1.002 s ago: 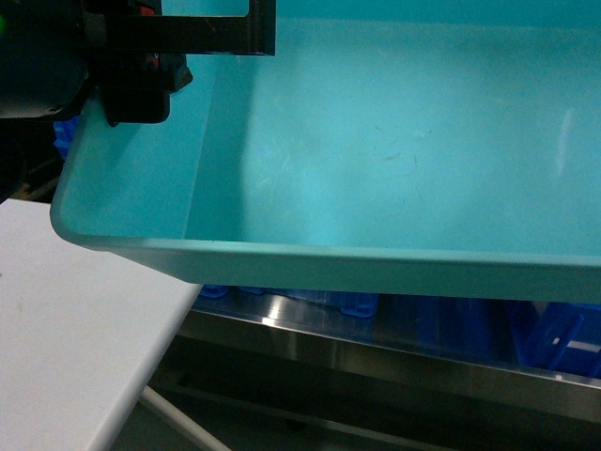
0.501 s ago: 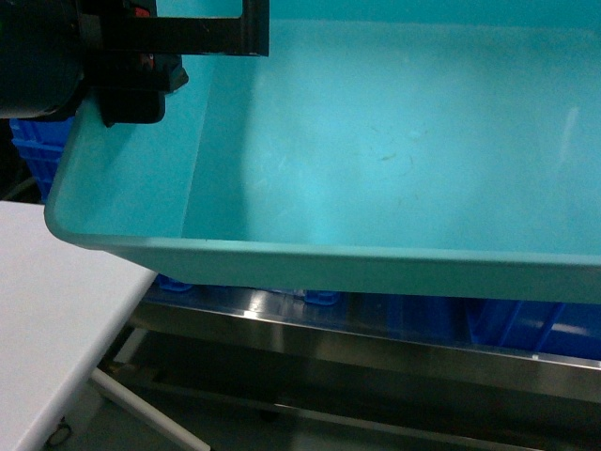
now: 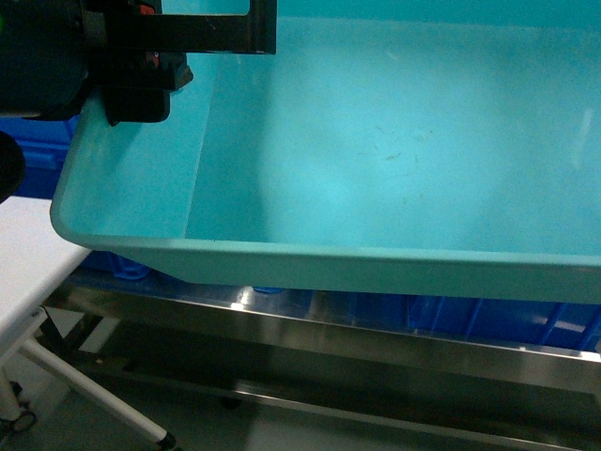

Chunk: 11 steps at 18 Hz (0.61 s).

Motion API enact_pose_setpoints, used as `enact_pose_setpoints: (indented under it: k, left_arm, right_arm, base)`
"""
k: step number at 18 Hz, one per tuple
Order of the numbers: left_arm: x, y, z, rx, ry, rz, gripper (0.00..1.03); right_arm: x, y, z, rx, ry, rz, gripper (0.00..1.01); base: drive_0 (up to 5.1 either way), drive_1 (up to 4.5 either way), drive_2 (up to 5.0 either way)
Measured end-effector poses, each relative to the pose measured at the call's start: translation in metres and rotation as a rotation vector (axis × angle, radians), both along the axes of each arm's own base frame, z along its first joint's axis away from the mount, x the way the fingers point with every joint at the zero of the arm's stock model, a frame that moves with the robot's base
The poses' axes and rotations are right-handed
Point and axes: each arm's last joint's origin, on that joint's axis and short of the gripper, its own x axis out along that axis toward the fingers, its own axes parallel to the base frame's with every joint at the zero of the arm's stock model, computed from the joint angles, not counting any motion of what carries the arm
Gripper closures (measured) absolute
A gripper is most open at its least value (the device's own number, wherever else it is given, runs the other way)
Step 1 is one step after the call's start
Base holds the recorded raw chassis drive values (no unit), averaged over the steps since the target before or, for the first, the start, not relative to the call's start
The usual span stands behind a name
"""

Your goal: Stack blue boxes stably on right

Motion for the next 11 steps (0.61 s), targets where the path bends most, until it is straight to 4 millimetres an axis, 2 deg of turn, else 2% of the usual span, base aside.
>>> enact_pose_setpoints:
  k: [11]
  left_arm:
    - [0.0003,0.0002,-0.0009,0.002,0.003,0.002,1.01]
  right_arm:
    - [0.0001,0.0001,-0.0003,0.000,0.001,0.000,0.94]
  base:
    - [4.5,-4.06,-0.5]
